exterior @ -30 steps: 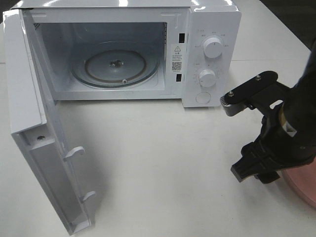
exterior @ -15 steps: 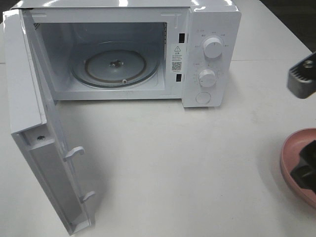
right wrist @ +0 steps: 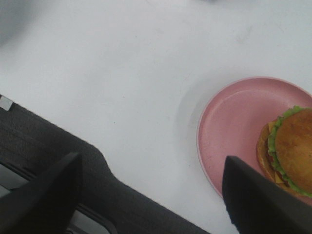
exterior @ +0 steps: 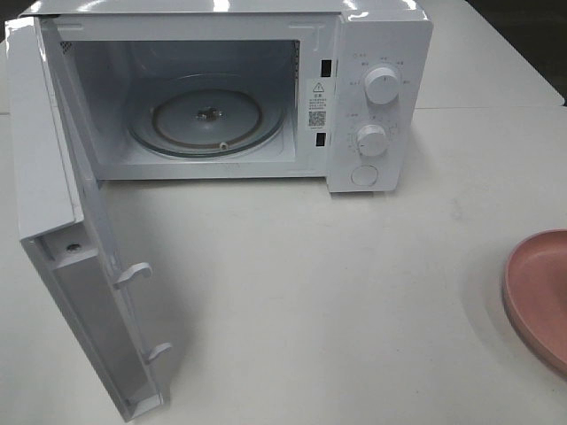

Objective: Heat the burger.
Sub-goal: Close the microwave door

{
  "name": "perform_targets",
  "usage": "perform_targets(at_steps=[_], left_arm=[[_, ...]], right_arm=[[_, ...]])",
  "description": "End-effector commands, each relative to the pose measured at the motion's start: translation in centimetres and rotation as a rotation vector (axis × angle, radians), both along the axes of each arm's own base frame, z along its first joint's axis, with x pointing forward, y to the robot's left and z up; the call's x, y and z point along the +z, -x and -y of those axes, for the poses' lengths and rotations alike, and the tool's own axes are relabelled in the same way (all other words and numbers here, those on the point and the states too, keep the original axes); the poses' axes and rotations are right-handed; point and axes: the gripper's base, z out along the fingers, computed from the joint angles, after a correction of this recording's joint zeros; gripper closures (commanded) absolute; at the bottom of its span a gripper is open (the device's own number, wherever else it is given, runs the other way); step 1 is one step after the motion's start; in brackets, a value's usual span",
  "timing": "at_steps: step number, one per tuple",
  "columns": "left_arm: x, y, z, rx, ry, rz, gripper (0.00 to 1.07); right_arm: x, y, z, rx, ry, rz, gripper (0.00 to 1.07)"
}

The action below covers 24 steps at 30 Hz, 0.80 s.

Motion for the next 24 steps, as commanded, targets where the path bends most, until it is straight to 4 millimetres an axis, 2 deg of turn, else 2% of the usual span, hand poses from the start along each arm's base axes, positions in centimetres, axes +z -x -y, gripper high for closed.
perform_targets(at_steps=[1, 12, 20, 22, 24], left_arm=[[-0.1, 0.2, 0.0, 0.003, 0.004, 0.013, 0.08], [-0.1, 0.2, 0.0, 0.003, 0.004, 0.013, 0.08], [-0.1, 0.2, 0.0, 0.003, 0.004, 0.013, 0.08], [-0.1, 0.2, 0.0, 0.003, 0.004, 0.013, 0.08], [-0.1, 0.2, 0.0, 0.003, 0.004, 0.013, 0.08]], right_arm=[[0.3, 0.7, 0.7, 0.011, -0.016, 0.041, 0.31], [1.0, 3.2, 2.3, -0.079, -0.083, 0.185, 0.31], [1.2, 6.1, 3.2, -0.198, -0.126, 0.33, 0.31], [1.1, 7.6, 3.5, -0.259, -0.139, 0.401, 0.31], [1.0, 7.9, 3.5, -0.269, -0.142, 0.417, 0.31]])
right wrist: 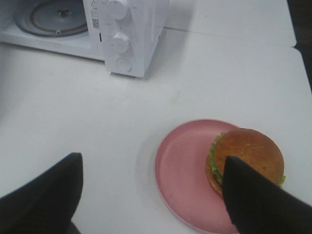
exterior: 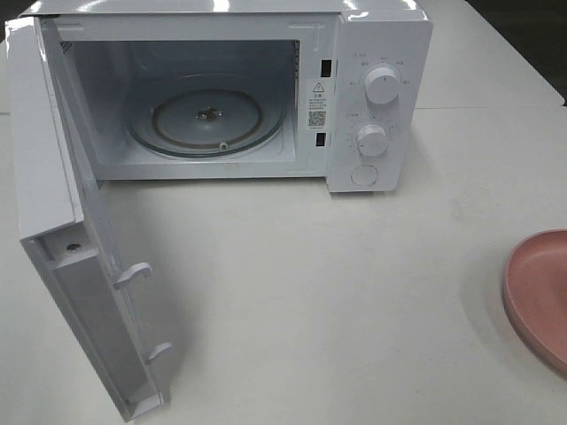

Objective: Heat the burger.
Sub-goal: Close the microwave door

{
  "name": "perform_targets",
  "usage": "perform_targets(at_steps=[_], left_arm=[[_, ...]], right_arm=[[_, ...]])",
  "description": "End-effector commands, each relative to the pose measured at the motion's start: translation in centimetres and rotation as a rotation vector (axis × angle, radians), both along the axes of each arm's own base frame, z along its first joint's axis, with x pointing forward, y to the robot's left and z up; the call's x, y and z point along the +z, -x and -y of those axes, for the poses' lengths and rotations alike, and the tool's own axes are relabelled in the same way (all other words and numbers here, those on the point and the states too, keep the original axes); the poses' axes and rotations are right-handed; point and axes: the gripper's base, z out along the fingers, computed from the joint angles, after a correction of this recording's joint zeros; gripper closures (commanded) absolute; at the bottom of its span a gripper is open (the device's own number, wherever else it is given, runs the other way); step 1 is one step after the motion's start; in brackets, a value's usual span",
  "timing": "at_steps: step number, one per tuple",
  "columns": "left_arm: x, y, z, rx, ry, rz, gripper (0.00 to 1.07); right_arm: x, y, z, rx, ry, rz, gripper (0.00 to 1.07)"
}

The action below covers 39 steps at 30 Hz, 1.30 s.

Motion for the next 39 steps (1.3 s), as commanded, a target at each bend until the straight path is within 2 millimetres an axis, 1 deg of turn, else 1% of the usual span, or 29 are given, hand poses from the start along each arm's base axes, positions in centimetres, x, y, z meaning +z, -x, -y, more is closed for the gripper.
perform_targets(at_steps=[1, 3, 4, 5, 6, 7, 8, 9, 10, 12, 14, 39], left_arm=[[-0.1, 0.2, 0.0, 0.003, 0.004, 0.013, 0.08], [-0.1, 0.2, 0.0, 0.003, 0.004, 0.013, 0.08], [-0.1, 0.2, 0.0, 0.003, 0.004, 0.013, 0.08], [-0.1, 0.2, 0.0, 0.003, 0.004, 0.013, 0.08], [-0.1, 0.2, 0.0, 0.003, 0.004, 0.013, 0.08], [-0.1, 0.2, 0.0, 0.003, 0.004, 0.013, 0.08], [-0.1, 0.2, 0.0, 0.003, 0.004, 0.013, 0.08], [-0.1, 0.2, 0.0, 0.003, 0.004, 0.013, 0.08], [-0.1, 0.2, 0.0, 0.003, 0.004, 0.013, 0.08], [-0.1, 0.2, 0.0, 0.003, 0.004, 0.013, 0.08], [-0.1, 0.2, 0.0, 0.003, 0.004, 0.013, 0.08], [-0.1, 0.2, 0.0, 0.003, 0.005, 0.013, 0.08]], right_arm=[[-0.1, 0.8, 0.1, -0.024, -0.002, 0.048, 0.31], [-1.2, 1.1, 0.1, -0.056, -0.001, 0.049, 0.31], [-1.2, 1.1, 0.1, -0.056, -0.001, 0.049, 0.31], [-2.3, 1.1, 0.0, -0.068, 0.0, 0.038, 0.31], [-2.9, 1.0, 0.0, -0.074, 0.001, 0.035, 0.31], [-2.9, 1.0, 0.0, -0.074, 0.001, 0.035, 0.31], [-4.1, 0.9, 0.0, -0.075, 0.002, 0.034, 0.31], [-4.5, 0.8, -0.1, -0.071, -0.005, 0.032, 0.31], [-4.5, 0.8, -0.1, -0.071, -0.005, 0.032, 0.31], [-4.9, 0.1, -0.3, -0.064, -0.026, 0.065, 0.31], [-5.2, 0.0, -0.3, -0.062, -0.027, 0.052, 0.31], [-5.2, 0.0, -0.3, -0.063, -0.028, 0.053, 0.32]])
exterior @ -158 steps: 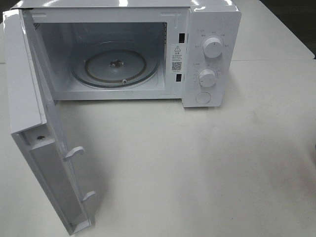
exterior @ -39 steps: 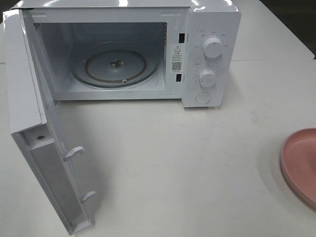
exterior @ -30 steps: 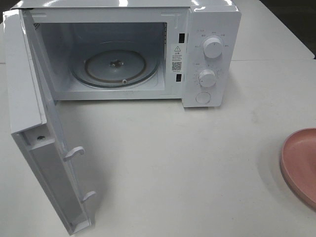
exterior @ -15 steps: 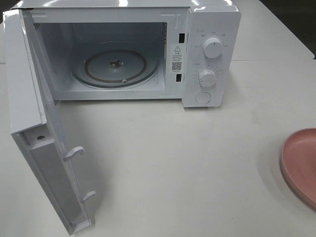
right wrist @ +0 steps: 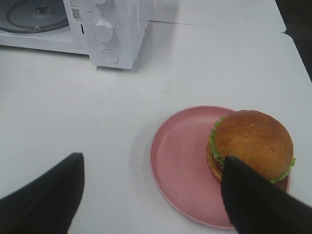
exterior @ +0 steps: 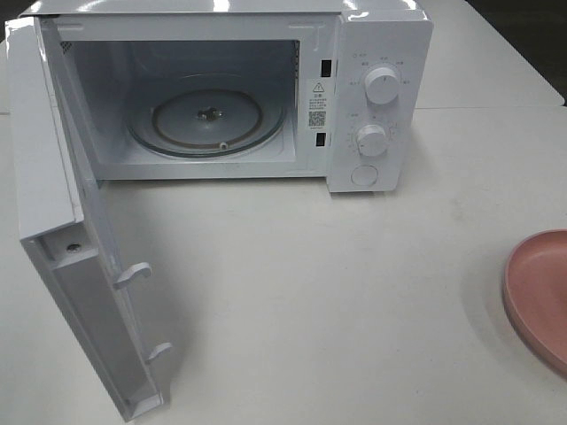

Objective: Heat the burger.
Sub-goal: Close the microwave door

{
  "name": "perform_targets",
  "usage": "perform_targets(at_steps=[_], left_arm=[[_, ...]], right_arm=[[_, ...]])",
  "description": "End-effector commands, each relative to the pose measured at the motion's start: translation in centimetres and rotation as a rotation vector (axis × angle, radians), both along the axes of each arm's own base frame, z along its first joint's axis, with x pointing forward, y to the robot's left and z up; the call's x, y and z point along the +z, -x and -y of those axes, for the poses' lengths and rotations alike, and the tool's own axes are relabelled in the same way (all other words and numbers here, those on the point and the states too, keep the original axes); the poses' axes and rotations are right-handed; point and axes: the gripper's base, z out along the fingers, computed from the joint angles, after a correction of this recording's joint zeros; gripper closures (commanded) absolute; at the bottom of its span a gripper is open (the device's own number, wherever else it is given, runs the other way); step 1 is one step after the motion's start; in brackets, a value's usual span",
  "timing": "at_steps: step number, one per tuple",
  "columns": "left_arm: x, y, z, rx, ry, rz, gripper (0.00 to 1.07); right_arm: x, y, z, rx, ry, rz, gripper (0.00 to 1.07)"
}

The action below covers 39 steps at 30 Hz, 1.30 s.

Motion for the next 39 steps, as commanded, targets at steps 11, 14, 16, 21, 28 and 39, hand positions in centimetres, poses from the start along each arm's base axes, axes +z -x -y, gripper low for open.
perform_targets(at_steps=[11, 14, 16, 21, 28, 39], left_arm=[[-0.1, 0.2, 0.0, 0.003, 0.005, 0.013, 0.08], [-0.1, 0.2, 0.0, 0.003, 0.005, 0.013, 0.08], [-0.1, 0.2, 0.0, 0.003, 0.005, 0.013, 0.08], [-0.1, 0.2, 0.1, 0.001, 0.009, 0.013, 0.08], [-0.1, 0.2, 0.1, 0.0, 0.01, 0.014, 0.08], [1.1, 0.4, 0.0, 0.004, 0.012, 0.086, 0.09]], right_arm=[[-0.1, 0.3, 0.0, -0.002, -0.006, 0.035, 0.32], [-0.1, 0.3, 0.0, -0.002, -0.006, 0.035, 0.32], [-0.1, 0.3, 0.0, -0.002, -0.006, 0.035, 0.32], [-0.1, 0.3, 0.0, -0.002, -0.006, 0.035, 0.32], [-0.1, 0.3, 0.0, -0.002, -0.006, 0.035, 0.32], [-0.1, 0.3, 0.0, -0.002, -0.006, 0.035, 0.32]])
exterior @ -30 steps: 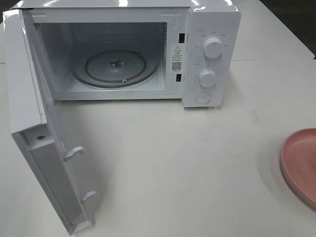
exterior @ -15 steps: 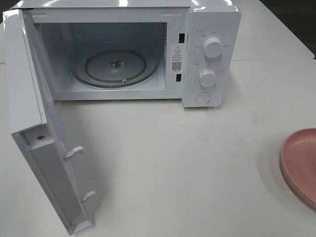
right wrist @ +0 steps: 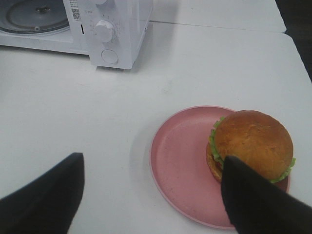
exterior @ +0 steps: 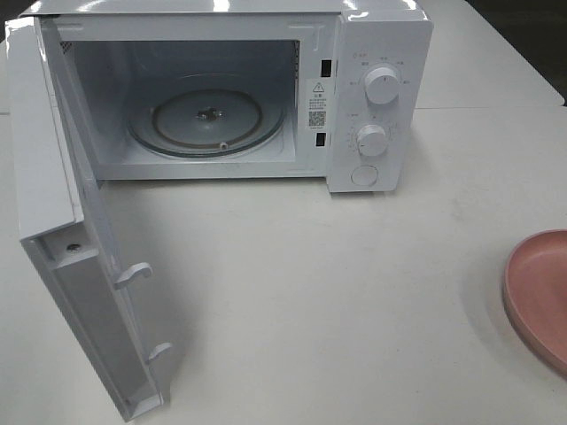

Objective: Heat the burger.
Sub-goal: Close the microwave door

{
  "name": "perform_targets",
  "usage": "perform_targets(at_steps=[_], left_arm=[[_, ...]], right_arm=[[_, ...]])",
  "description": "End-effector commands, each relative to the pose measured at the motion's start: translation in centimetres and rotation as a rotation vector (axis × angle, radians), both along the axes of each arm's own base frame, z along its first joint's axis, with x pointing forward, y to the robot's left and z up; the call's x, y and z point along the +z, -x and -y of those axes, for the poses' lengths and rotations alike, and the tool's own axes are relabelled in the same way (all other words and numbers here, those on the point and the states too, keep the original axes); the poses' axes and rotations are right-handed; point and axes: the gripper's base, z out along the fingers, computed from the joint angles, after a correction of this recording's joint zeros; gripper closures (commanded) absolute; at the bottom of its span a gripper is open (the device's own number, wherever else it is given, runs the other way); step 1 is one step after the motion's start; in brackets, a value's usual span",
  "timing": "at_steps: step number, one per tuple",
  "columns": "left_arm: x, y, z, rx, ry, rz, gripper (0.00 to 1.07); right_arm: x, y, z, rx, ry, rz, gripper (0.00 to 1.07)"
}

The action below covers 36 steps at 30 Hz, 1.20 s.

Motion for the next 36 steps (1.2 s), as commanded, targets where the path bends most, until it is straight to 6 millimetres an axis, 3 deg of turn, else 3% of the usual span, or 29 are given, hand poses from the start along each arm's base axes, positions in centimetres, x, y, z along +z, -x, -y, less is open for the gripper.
perform_targets(at_steps=[1, 3, 6, 8, 9, 10, 11, 14, 15, 17, 18, 19, 24, 27, 36], left_arm=[[0.9, 0.4, 0.0, 0.006, 0.008, 0.075, 0.09], [1.7, -0.3, 0.0, 0.012, 0.009, 0.094, 0.18], [1.8, -0.7, -0.1, 0.013, 0.01, 0.088, 0.22], [2.1, -2.3, -0.1, 0.017, 0.011, 0.058, 0.43], [2.1, -2.3, -0.1, 0.017, 0.011, 0.058, 0.43], [2.3, -2.8, -0.1, 0.019, 0.011, 0.053, 0.5], [2.4, -3.7, -0.2, 0.022, 0.013, 0.044, 0.65], [2.5, -4.2, -0.2, 0.023, 0.013, 0.038, 0.72], [2.6, -5.3, -0.2, 0.027, 0.013, 0.03, 0.85], [2.7, -5.7, -0.2, 0.028, 0.014, 0.029, 0.91], [2.7, -7.0, -0.3, 0.033, 0.015, 0.022, 1.04], [2.4, -8.2, -0.4, 0.036, 0.01, 0.025, 1.07], [1.0, -10.4, -0.5, 0.035, -0.008, 0.054, 1.07], [-1.1, -12.0, -0.5, 0.035, -0.021, 0.084, 1.07], [-4.2, -13.8, -1.0, 0.086, -0.047, 0.211, 1.07]], right_arm=[[-0.1, 0.3, 0.0, -0.002, -0.006, 0.034, 0.32], [-0.1, 0.3, 0.0, -0.002, -0.006, 0.034, 0.32], [-0.1, 0.3, 0.0, -0.002, -0.006, 0.034, 0.32], [-0.1, 0.3, 0.0, -0.002, -0.006, 0.034, 0.32], [-0.1, 0.3, 0.0, -0.002, -0.006, 0.034, 0.32], [-0.1, 0.3, 0.0, -0.002, -0.006, 0.034, 0.32], [-0.1, 0.3, 0.0, -0.002, -0.006, 0.034, 0.32], [-0.1, 0.3, 0.0, -0.002, -0.006, 0.034, 0.32], [-0.1, 0.3, 0.0, -0.002, -0.006, 0.034, 0.32], [-0.1, 0.3, 0.0, -0.002, -0.006, 0.034, 0.32], [-0.1, 0.3, 0.0, -0.002, -0.006, 0.034, 0.32], [-0.1, 0.3, 0.0, -0.002, -0.006, 0.034, 0.32], [-0.1, 0.3, 0.0, -0.002, -0.006, 0.034, 0.32], [-0.1, 0.3, 0.0, -0.002, -0.006, 0.034, 0.32], [-0.1, 0.3, 0.0, -0.002, -0.006, 0.034, 0.32]])
